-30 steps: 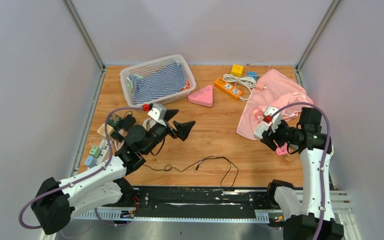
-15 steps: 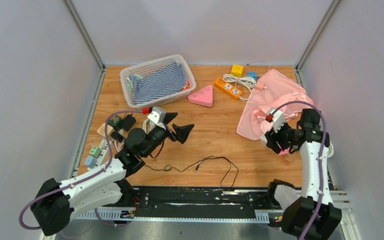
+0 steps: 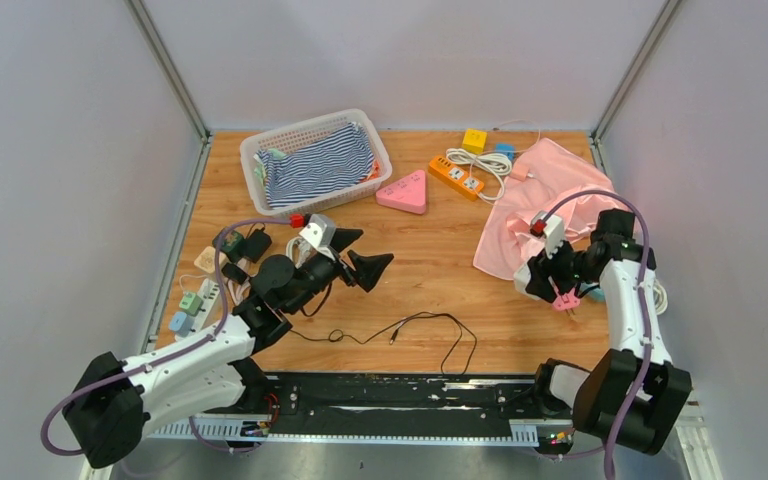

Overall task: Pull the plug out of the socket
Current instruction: Place the plug at the center of the board.

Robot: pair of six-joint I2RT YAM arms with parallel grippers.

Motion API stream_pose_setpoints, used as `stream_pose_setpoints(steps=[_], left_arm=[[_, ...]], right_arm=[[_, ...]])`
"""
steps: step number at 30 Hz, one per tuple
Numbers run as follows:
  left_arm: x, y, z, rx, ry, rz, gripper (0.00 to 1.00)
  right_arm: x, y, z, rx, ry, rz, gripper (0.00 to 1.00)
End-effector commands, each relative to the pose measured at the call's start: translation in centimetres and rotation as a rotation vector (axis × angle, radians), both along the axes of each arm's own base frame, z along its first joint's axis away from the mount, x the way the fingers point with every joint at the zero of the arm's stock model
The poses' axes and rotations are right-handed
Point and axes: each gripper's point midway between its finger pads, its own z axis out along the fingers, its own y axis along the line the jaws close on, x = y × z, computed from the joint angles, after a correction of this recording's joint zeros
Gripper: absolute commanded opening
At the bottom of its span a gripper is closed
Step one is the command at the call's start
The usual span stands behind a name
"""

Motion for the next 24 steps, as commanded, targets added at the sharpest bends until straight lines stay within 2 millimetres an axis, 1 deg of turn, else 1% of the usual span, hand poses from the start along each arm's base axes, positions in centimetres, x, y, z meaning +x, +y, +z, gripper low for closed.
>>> stream_pose_setpoints(steps=[1, 5, 9, 12, 15, 17, 19, 24], left_arm=[[0.0, -0.7, -0.5, 0.001, 0.019, -0.033, 1.00], [0.5, -1.9, -0.8, 0.021, 0.038, -0.063, 1.00], [0.6, -2.7, -1.2, 0.029, 0.062, -0.089, 1.00], [0.7, -3.3, -1.9, 0.035, 0.091, -0.108, 1.00], [0.6, -4.0, -2.6, 0.046, 0.114, -0.137, 1.00], [0.9, -4.1, -3.3, 0.054, 0.132, -0.132, 1.00], [0.8, -4.4, -3.4, 0.060, 0.136, -0.147, 1.00], [1.2, -4.1, -4.1, 0.087, 0.139, -0.123, 1.00]], right_arm=[[0.7, 0.3, 0.3, 0.019, -0.013, 0.022, 0.05], [0.9, 0.3, -0.4, 0.023, 0.011, 0.023, 0.07], [1.1, -0.2, -1.7, -0.002, 0.050, 0.004, 0.13], [1.2, -0.4, -3.1, -0.034, 0.104, -0.004, 0.17], [1.6, -0.7, -4.0, -0.066, 0.143, -0.026, 0.21], [1.7, -0.5, -4.4, -0.077, 0.157, -0.021, 0.26], [1.7, -0.3, -4.7, -0.091, 0.172, -0.013, 0.33], [1.6, -0.7, -5.4, -0.128, 0.188, -0.022, 0.49]])
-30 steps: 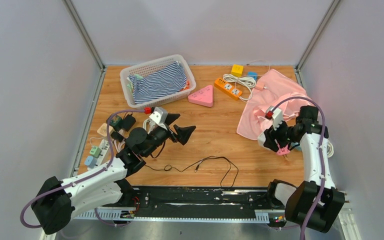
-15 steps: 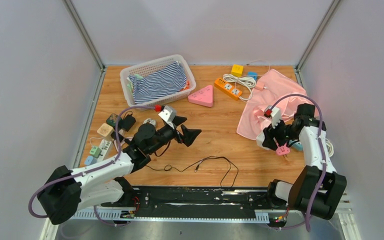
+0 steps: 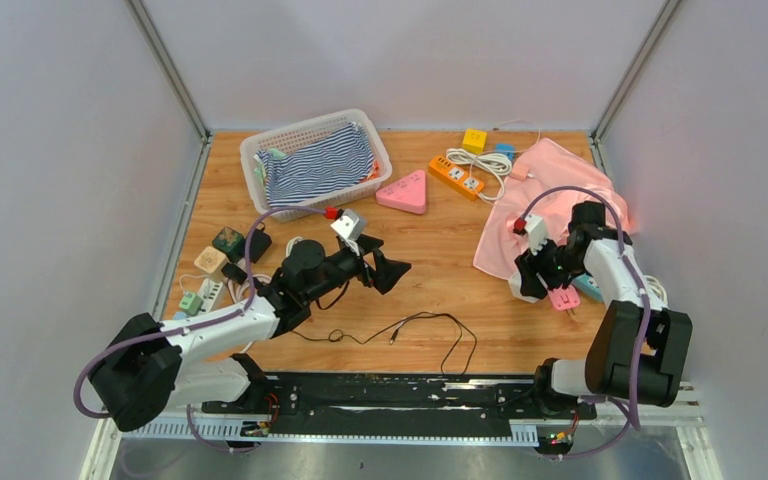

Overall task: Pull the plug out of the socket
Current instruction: Place the plug at the center of the board.

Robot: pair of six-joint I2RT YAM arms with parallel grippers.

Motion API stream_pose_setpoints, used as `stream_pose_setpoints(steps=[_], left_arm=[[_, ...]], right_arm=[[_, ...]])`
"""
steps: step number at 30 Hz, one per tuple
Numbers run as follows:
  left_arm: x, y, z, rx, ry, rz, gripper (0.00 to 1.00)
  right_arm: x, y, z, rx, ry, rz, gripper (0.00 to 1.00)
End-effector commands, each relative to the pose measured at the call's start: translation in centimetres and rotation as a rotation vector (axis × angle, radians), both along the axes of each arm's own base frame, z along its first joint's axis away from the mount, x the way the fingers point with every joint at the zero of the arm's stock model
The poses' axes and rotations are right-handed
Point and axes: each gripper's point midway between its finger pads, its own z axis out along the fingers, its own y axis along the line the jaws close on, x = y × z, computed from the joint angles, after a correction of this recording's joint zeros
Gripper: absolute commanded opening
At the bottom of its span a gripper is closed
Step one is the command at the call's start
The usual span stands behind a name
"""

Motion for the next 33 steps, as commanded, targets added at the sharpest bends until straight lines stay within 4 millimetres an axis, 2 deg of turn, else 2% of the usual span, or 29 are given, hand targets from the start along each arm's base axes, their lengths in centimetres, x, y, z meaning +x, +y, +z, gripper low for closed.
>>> stream_pose_setpoints(steps=[1, 5, 10, 15, 18, 27, 33], left_arm=[[0.7, -0.2, 0.8, 0.001, -0.019, 0.008, 1.00], [0.1, -0.4, 0.7, -0.002, -0.013, -0.023, 1.00], [-0.6, -0.9, 0.6, -0.026, 0.023, -0.061, 1.00], [-2.2, -1.0, 2.1, -0.070, 0.032, -0.124, 1.00], [-3.2, -0.6, 3.0, -0.089, 0.029, -0.147, 1.00], [-5.0, 1.3, 4.2, -0.017, -0.011, -0.160, 1.00], [-4.5, 2.3, 3.7, 0.021, -0.028, -0.110, 1.00]], right_arm=[[0.0, -0.5, -0.6, -0.053, 0.018, -0.023, 0.52], [0.2, -1.0, -0.8, -0.098, 0.023, -0.037, 0.61], [0.5, -1.0, 0.1, -0.102, -0.027, -0.048, 0.71], [0.6, -0.8, 0.9, -0.095, -0.056, -0.047, 0.74], [0.7, -0.6, 2.1, -0.090, -0.094, -0.049, 0.74], [-0.2, 1.9, 9.6, 0.016, -0.284, -0.010, 0.75], [-1.5, 5.6, 15.0, 0.216, -0.376, 0.039, 0.78]])
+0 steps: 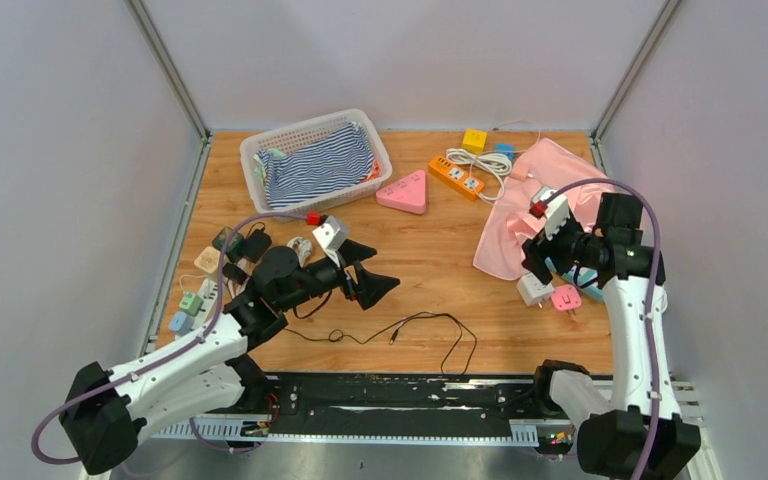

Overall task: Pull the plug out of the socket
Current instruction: Place the plug at the center of the board, then reset both arms

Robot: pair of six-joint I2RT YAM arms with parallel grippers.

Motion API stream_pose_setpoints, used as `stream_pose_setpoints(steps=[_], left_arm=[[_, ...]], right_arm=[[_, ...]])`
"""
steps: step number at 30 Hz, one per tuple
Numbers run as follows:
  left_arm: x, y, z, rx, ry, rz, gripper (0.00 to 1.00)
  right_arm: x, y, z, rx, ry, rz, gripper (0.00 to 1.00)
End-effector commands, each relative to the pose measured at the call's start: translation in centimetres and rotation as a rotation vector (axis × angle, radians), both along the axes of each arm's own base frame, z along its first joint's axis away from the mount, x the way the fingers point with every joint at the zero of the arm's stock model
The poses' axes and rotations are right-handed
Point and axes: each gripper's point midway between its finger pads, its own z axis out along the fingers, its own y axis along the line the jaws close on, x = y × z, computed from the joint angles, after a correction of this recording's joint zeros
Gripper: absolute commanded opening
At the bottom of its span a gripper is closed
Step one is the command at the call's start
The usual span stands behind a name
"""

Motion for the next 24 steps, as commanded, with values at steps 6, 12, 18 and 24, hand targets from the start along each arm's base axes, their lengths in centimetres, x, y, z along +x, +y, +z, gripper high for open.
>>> stream_pose_setpoints(steps=[6, 12, 18, 24], left_arm=[[1.1, 0.9, -2.4, 0.097, 0.006, 0.059, 1.00], [1.5, 1.5, -2.2, 0.087, 0.005, 0.096, 1.00], [2.0, 1.8, -1.3, 0.051, 0.029, 0.136, 1.00], [1.1, 1.3, 1.0, -0.030, 0.059, 0.092, 1.00]], right_arm=[[-3.9, 7.4, 3.3, 0.362, -0.042, 0.258, 0.78], [-4.3, 7.2, 2.9, 0.337, -0.075, 0.254, 0.78], [-5.0, 7.3, 3.4, 0.324, -0.123, 0.260, 0.91], [-5.1, 7.4, 3.8, 0.329, -0.131, 0.253, 0.94]])
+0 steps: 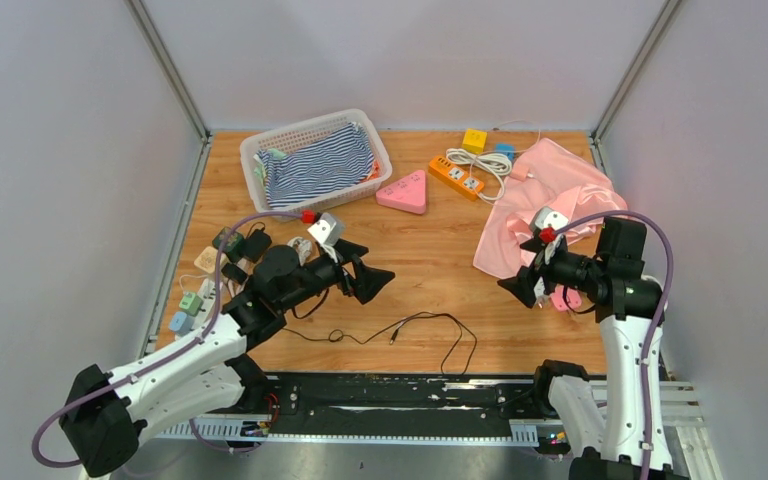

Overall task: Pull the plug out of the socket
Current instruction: Reset both arms

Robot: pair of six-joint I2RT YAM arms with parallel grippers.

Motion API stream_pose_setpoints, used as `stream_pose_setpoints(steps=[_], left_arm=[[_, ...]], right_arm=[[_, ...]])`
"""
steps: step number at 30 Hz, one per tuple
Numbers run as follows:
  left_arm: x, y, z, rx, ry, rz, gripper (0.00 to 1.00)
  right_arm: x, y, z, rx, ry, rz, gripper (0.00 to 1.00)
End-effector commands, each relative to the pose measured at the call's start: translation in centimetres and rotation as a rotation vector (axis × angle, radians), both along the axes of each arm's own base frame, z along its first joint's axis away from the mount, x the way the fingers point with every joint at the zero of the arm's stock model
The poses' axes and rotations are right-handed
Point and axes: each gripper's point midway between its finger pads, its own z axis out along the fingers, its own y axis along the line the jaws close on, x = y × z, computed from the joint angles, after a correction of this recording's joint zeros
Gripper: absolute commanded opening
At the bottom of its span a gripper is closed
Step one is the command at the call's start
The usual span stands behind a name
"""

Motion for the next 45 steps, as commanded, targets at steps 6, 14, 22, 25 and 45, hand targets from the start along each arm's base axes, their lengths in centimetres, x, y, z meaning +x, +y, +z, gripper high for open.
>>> stream_pose_setpoints(steps=[6, 14, 22, 25, 45], left_arm=[[-1.4, 0.4, 4.6, -0.139, 0.016, -0.024, 1.00], [-1.2, 4.4, 6.4, -0.002, 0.032, 0.139, 1.00], [-2.0, 8.6, 9.4, 0.160, -0.004, 0.246, 1.00], [-2.3, 9.8, 9.9, 0.217, -0.029, 0.260, 1.00], [-1.7, 10.5, 7.0, 0.319, -0.071, 0.271, 1.00]], right_arm=[[-0.4, 0.9, 0.9, 0.055, 0.020, 0.025, 1.00], [0.1, 1.0, 4.6, 0.130, 0.042, -0.060, 1.00], [-0.2, 1.0, 7.7, 0.170, -0.060, -0.107, 1.00], [-0.6, 1.3, 8.2, 0.184, -0.082, -0.101, 1.00], [-1.6, 1.0, 10.1, 0.260, -0.193, -0.198, 1.00]])
